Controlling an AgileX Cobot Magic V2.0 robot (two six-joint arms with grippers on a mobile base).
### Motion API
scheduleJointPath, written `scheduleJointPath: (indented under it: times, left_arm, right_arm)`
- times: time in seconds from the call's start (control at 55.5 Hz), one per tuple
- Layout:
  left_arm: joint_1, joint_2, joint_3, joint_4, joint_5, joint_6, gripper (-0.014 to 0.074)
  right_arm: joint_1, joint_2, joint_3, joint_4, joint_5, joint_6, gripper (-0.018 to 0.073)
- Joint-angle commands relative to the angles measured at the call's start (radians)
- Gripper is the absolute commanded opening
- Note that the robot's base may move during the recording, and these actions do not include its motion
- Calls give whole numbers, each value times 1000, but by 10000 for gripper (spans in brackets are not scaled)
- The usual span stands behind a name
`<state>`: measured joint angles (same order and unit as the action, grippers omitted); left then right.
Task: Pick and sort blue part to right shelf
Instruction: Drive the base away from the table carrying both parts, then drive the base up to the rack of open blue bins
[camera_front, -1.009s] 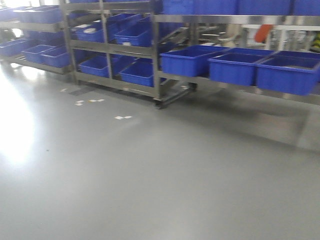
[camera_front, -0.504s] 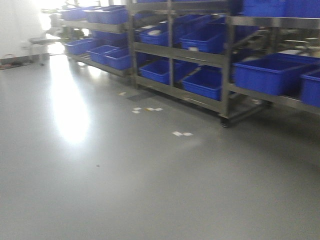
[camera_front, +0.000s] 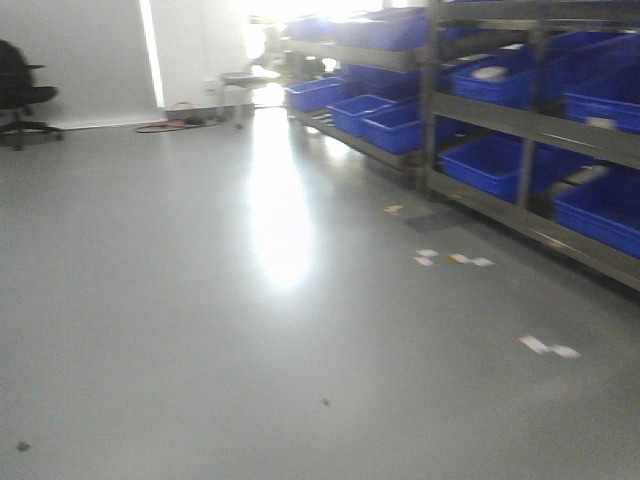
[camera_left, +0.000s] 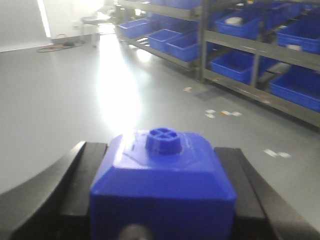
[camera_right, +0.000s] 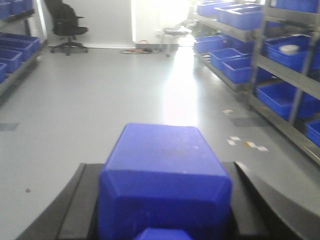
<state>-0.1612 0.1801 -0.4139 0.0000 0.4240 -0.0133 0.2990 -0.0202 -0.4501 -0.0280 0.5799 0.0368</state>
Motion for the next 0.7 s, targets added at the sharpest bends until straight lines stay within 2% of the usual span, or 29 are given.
scheduleJointPath:
  times: [0.0, 0.234, 0.522, 0.684]
  left_arm:
    - [1, 15, -32, 0, -95, 1, 332]
    - [1, 13, -32, 0, -95, 1, 332]
    - [3, 17, -32, -7, -94, 1, 332]
    - [1, 17, -32, -7, -94, 1, 332]
  right_arm:
    - [-1, 0, -23, -6, -99, -11, 185]
    - [-1, 0, -23, -6, -98, -11, 185]
    - [49, 0, -23, -6, -98, -11, 185]
    - [51, 0, -23, -6, -98, -11, 185]
